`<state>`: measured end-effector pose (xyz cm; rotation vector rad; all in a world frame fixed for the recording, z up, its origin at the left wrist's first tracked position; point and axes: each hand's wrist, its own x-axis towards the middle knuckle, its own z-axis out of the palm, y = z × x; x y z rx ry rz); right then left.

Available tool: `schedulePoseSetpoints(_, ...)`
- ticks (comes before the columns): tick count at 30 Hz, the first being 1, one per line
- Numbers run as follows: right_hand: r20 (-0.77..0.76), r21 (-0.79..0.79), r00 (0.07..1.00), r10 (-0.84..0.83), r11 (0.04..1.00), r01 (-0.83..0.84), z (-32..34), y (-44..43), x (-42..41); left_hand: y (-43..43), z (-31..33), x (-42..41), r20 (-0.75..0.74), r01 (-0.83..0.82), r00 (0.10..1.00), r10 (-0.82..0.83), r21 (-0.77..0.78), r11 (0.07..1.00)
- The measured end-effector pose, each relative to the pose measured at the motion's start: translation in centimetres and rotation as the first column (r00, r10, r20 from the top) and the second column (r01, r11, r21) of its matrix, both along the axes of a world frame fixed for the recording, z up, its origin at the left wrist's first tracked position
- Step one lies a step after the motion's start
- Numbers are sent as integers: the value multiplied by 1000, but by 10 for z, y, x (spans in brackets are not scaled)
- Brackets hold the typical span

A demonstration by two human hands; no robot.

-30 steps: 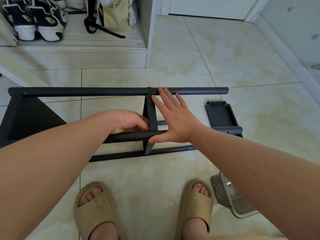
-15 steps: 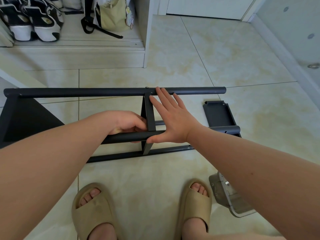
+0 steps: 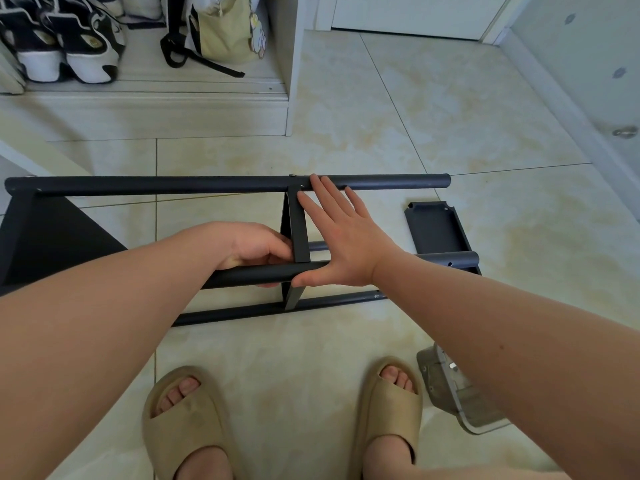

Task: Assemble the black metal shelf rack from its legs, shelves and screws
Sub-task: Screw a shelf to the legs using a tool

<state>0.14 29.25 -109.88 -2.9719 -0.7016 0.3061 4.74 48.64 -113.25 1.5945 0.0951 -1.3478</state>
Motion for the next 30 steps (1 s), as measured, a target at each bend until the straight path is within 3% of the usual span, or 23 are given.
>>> schedulePoseSetpoints(7, 3, -12, 1000, 5, 1000, -5, 0, 0, 1, 3, -1, 1, -45, -47, 998, 45, -46, 998)
schedulePoseSetpoints(12, -2, 2, 1000, 2, 1000, -2, -1, 0, 0, 0, 1, -1, 43, 16, 999, -18, 56, 998)
schedulePoseSetpoints(17, -1, 4, 1000, 1, 1000, -1, -1, 0, 0, -1, 3, -2, 61, -16, 998, 17, -2, 1000)
schedulePoseSetpoints(24, 7, 4, 1000, 4, 1000, -4, -2, -1, 0, 2, 2, -2, -37, -57, 998, 55, -58, 997)
schedulePoseSetpoints(30, 7, 3, 1000, 5, 1000, -5, -2, -1, 1, 0, 1, -1, -18, 1, 1000, 1, 79, 997)
